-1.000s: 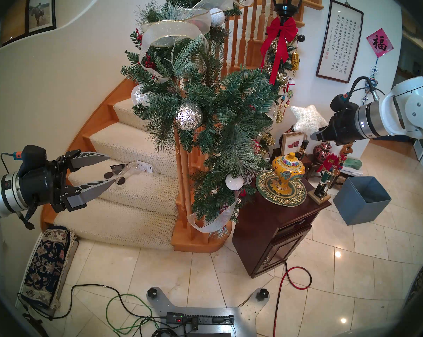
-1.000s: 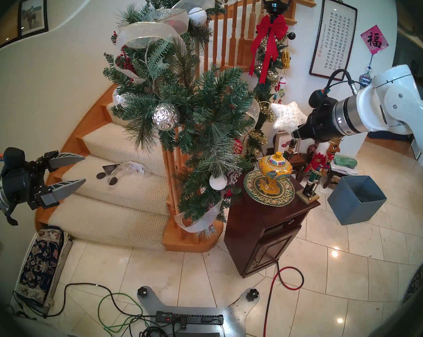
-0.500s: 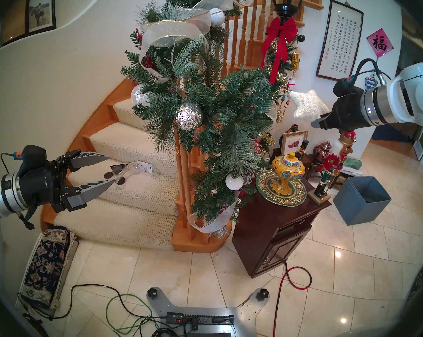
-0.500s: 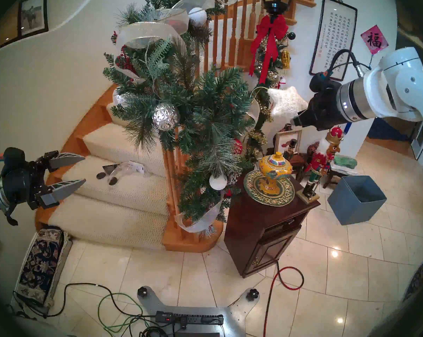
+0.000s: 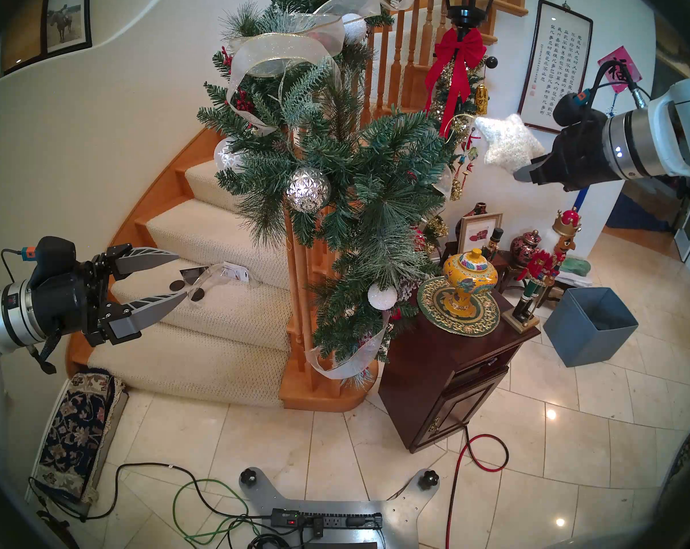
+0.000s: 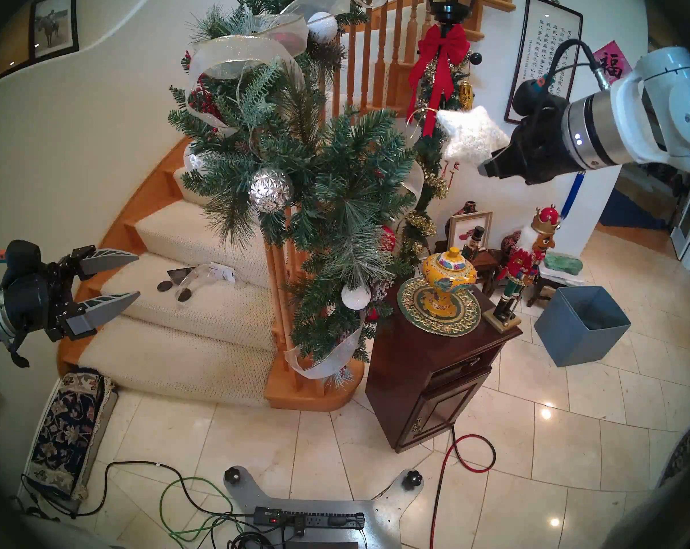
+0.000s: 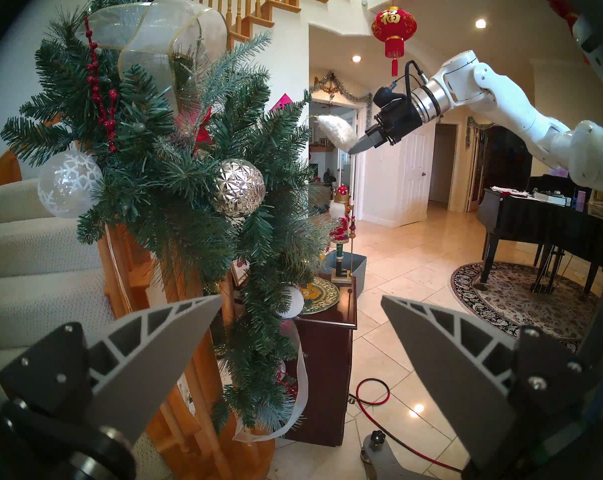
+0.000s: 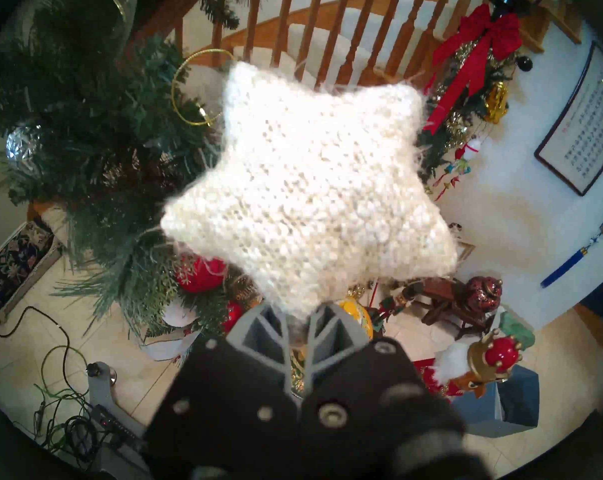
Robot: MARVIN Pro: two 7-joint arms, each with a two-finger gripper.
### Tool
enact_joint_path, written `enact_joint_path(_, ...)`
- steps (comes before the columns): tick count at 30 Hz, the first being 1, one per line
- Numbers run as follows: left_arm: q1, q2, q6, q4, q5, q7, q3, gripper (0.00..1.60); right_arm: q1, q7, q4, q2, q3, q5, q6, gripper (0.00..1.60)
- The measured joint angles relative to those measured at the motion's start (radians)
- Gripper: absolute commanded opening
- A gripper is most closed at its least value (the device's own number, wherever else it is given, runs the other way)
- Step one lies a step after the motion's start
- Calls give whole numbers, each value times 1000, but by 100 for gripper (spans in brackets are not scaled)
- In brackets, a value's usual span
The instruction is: Hang the ornament onto the Christmas-tree-style decoration
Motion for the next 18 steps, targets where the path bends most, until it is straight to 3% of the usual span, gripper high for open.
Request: enact_joint_path(18,0,0,0,0,0,0,0,160,105,-65,-40,0,-25,89,0,0)
